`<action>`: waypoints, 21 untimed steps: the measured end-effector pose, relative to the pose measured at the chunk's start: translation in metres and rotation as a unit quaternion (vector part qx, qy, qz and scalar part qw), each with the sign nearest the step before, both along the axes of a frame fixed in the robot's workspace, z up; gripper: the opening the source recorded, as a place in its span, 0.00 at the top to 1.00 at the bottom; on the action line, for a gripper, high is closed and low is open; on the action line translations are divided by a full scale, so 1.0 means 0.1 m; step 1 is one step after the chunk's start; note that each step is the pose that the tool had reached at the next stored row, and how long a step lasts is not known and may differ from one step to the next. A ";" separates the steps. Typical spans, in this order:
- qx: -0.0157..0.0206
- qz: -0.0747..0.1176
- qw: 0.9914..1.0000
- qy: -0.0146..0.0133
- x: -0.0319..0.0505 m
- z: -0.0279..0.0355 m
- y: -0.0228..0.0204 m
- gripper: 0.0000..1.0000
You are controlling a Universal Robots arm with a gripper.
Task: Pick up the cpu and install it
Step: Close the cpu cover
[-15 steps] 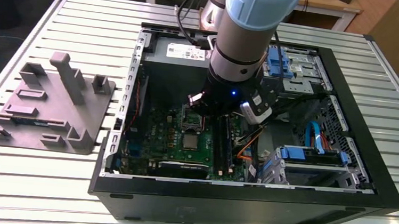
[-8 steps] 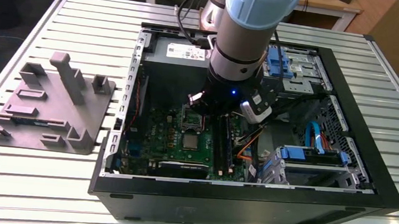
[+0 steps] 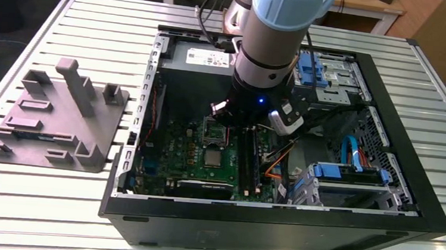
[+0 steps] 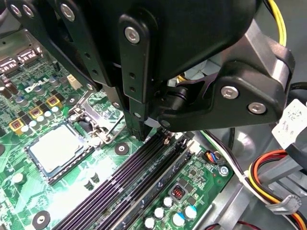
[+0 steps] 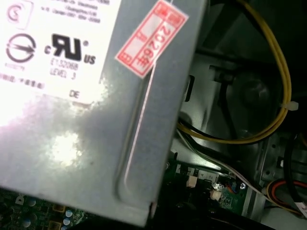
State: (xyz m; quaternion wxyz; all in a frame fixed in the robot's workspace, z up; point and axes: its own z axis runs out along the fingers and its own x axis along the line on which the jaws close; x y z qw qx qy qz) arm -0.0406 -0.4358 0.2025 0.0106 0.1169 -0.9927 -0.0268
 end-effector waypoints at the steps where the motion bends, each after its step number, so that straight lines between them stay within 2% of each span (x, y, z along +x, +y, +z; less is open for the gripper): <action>1: 0.000 0.000 1.000 0.000 0.000 0.000 0.004 0.90; 21: 0.001 0.000 1.000 0.000 0.013 -0.001 0.020 0.90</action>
